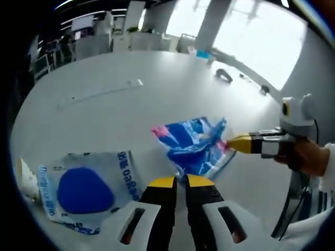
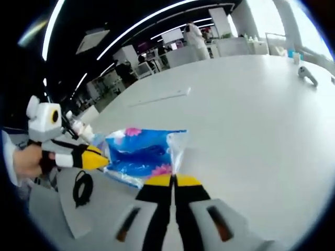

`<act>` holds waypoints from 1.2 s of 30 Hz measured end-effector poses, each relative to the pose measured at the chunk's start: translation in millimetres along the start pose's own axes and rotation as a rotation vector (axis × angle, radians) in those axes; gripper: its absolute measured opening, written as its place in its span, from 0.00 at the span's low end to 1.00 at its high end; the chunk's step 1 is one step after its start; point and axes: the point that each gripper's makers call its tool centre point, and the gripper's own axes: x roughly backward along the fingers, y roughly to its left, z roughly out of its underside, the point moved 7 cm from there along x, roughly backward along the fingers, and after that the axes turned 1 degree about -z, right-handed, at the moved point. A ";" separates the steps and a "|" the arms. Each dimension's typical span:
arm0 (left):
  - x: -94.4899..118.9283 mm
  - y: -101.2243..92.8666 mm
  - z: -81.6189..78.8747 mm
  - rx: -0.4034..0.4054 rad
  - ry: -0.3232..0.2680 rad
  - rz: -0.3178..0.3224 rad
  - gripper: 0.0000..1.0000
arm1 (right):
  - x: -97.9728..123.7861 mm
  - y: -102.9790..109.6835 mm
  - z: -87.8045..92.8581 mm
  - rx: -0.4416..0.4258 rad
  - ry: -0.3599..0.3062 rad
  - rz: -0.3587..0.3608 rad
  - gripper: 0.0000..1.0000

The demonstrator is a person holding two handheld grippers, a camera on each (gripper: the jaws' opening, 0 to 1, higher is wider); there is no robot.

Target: Arrange the tabletop items into an orderly group along one side of the table until the central work area is clear of visible clutter.

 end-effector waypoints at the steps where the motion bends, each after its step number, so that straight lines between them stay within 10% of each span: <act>1: 0.3 -0.9 -0.6 0.001 -0.001 -0.005 0.02 | -1.1 -0.2 0.1 -0.001 -0.001 0.000 0.00; 36: -36.3 11.9 13.3 0.049 0.069 -0.026 0.03 | -17.0 -19.3 18.7 -0.063 -0.009 0.008 0.00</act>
